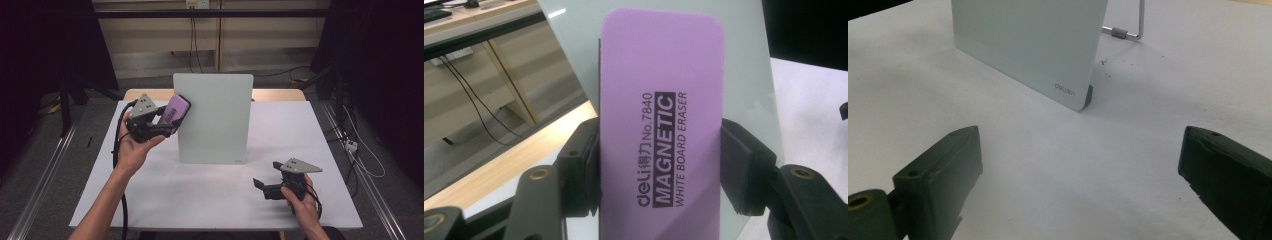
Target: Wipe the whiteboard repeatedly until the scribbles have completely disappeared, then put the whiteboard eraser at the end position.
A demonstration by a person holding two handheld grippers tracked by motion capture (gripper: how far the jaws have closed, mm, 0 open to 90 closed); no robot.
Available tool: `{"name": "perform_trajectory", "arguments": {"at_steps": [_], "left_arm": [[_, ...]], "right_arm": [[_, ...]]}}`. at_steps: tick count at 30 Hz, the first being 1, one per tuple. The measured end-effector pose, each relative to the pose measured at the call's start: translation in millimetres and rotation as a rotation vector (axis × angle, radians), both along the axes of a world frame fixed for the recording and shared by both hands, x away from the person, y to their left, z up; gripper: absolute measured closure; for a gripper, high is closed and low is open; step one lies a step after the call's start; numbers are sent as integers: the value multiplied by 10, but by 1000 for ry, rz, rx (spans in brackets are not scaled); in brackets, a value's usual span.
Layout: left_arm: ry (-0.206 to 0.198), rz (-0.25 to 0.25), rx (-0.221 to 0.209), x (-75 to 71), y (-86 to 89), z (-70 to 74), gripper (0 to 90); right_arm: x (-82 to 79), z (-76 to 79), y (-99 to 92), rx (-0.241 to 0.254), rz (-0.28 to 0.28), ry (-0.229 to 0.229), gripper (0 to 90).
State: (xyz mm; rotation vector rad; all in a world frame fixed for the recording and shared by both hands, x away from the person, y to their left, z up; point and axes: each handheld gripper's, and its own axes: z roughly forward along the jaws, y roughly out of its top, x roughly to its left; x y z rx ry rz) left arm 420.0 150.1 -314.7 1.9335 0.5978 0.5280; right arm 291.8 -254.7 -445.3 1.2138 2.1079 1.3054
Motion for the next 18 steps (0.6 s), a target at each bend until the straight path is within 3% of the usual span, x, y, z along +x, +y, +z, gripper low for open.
{"name": "perform_trajectory", "arguments": {"at_steps": [18], "left_arm": [[38, -85, 57, -121, -26, 77, 409]], "right_arm": [[-33, 13, -4, -1, 16, -9, 39]]}}
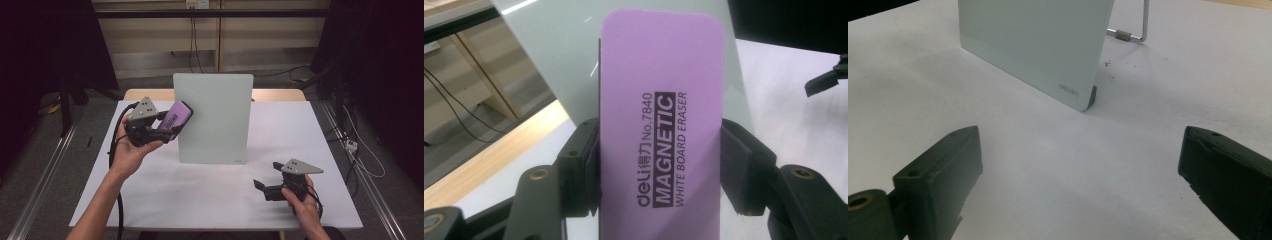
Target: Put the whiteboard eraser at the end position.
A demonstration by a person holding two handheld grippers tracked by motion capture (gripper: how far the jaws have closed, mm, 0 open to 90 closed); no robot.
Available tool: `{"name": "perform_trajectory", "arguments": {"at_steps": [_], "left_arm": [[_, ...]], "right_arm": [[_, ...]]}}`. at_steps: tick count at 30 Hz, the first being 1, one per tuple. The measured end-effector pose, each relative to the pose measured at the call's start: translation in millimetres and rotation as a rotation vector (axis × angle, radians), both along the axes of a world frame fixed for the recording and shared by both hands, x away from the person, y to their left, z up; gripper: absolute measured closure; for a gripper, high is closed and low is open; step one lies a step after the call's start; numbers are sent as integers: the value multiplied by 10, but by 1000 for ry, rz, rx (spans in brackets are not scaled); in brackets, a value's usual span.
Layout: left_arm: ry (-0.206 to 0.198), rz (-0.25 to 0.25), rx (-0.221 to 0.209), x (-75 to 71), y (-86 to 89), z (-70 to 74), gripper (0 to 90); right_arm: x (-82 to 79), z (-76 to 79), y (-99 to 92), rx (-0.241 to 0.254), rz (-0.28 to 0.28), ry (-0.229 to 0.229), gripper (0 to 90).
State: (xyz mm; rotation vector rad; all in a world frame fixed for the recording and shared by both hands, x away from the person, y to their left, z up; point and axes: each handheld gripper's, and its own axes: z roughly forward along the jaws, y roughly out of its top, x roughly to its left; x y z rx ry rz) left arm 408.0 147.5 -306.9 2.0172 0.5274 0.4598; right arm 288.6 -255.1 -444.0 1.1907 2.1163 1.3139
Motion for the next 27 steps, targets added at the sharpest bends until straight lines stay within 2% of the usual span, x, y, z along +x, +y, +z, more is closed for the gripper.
{"name": "perform_trajectory", "arguments": {"at_steps": [7, 12, 13, 15, 20, 23, 27], "left_arm": [[45, -38, 12, 5, -9, -24, 409], [64, -44, 29, -6, -18, -42, 409], [62, -53, 47, -5, -15, -39, 409], [75, -54, 40, -16, -24, -46, 409], [95, -76, 58, -38, -41, -58, 409], [106, -63, 66, -42, -65, -69, 409], [118, -78, 96, -48, -112, -91, 409]], "right_arm": [[22, -2, 15, -5, -5, 4, 39], [33, -4, 10, -1, -11, 6, 39], [31, -4, 10, -1, -9, 5, 39], [27, -3, 9, 1, -8, 6, 39], [36, -5, 10, 0, -9, 4, 39], [35, -5, 14, -1, -4, 5, 39], [27, -4, 11, 1, -2, 5, 39]]}}
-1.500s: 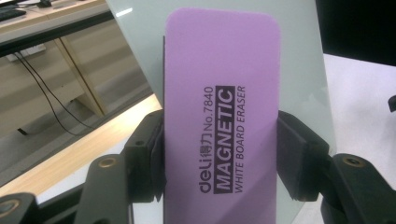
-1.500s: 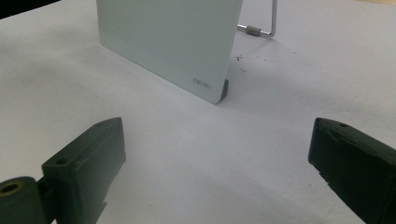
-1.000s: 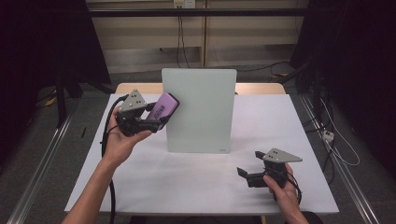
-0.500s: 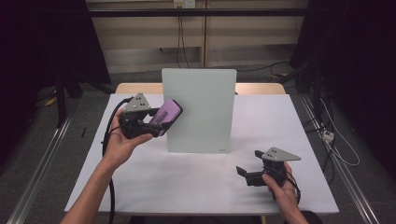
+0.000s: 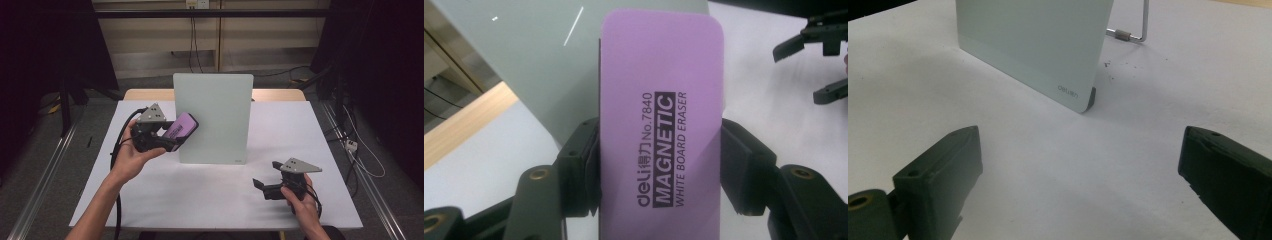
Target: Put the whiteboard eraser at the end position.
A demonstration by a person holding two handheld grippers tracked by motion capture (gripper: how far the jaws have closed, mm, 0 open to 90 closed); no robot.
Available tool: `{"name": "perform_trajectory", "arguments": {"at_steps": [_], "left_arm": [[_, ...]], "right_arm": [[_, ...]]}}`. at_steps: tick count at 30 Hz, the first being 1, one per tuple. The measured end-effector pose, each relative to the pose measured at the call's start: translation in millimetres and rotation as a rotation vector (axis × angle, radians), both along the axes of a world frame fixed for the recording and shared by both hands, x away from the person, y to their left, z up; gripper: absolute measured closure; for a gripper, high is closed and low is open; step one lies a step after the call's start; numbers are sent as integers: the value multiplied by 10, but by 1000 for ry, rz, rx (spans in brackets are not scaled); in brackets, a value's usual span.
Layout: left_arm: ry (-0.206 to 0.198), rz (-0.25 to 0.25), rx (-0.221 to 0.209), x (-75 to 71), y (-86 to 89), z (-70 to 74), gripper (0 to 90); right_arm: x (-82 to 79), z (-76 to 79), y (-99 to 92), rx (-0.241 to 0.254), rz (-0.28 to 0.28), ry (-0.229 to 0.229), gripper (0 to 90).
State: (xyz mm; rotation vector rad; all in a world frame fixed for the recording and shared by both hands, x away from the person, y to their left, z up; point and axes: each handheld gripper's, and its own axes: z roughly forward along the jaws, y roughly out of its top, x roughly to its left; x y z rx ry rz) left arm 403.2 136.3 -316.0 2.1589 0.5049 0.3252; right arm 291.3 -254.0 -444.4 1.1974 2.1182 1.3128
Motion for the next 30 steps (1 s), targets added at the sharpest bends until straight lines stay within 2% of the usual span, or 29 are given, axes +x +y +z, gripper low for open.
{"name": "perform_trajectory", "arguments": {"at_steps": [2, 3, 7, 13, 25, 30], "left_arm": [[9, -11, 1, -16, -40, -13, 409], [10, -21, 17, -22, -54, -11, 409], [23, -45, 14, -61, -120, -25, 409], [31, -81, 42, -85, -180, -37, 409], [66, -98, 68, -108, -297, -116, 408], [77, -129, 105, -147, -409, -168, 408]], "right_arm": [[-2, 1, -2, 1, 1, -1, 39], [-2, 1, -2, 1, 2, -3, 39], [-6, 1, 6, -4, 8, -6, 39], [-9, 2, 4, -6, 13, -6, 39], [-5, 1, 12, 1, 21, -5, 39], [6, -3, 4, 7, 23, -3, 39]]}}
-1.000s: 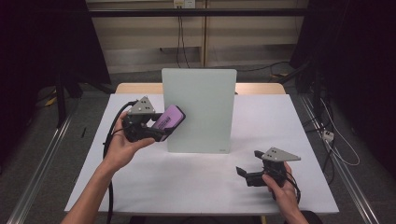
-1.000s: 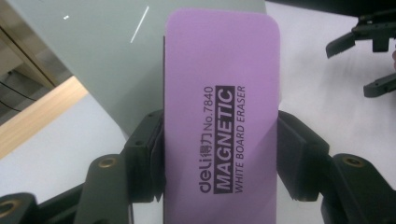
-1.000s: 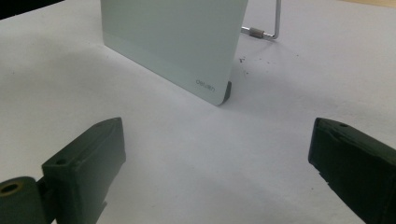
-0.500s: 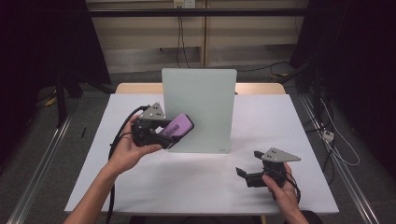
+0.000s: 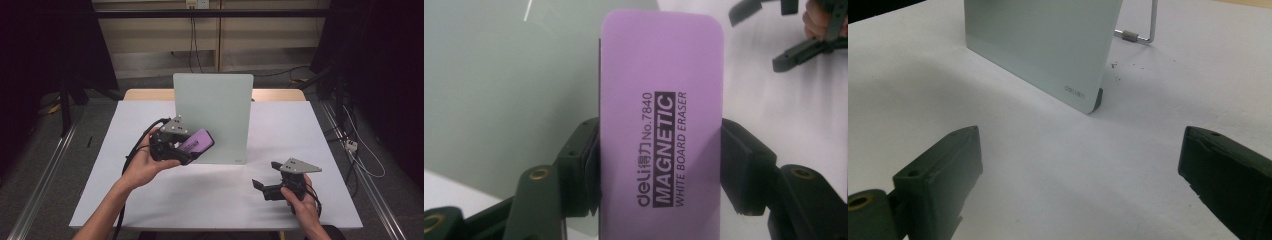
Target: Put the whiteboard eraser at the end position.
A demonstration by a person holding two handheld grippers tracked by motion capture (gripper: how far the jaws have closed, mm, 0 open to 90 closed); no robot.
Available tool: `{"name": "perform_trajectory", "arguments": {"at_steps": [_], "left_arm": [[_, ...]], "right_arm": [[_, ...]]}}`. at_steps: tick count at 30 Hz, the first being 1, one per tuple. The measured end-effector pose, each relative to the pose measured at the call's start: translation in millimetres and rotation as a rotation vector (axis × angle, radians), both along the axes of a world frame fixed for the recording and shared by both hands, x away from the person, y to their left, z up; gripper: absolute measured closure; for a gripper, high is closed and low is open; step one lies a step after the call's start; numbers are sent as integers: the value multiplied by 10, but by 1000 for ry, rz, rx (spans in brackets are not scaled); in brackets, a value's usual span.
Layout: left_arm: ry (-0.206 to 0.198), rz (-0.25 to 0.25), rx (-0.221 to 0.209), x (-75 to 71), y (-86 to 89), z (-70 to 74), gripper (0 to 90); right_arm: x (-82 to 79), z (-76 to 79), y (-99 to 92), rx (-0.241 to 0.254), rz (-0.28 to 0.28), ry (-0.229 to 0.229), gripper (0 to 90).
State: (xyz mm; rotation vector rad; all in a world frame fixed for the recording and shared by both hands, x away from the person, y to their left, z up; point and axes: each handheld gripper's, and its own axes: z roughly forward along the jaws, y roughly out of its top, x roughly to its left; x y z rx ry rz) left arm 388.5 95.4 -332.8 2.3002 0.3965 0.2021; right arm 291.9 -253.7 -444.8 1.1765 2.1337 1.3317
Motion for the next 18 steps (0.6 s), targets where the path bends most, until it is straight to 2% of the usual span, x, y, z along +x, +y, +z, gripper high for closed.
{"name": "perform_trajectory", "arguments": {"at_steps": [4, 9, 18], "left_arm": [[9, -19, 39, -19, -109, -74, 409], [34, -78, 97, -109, -246, -247, 408], [74, -118, 135, -242, -315, -422, 408]], "right_arm": [[2, 1, 7, -5, 3, -2, 39], [6, 0, 6, -8, -2, 0, 38], [3, 7, 13, -8, -13, 0, 39]]}}
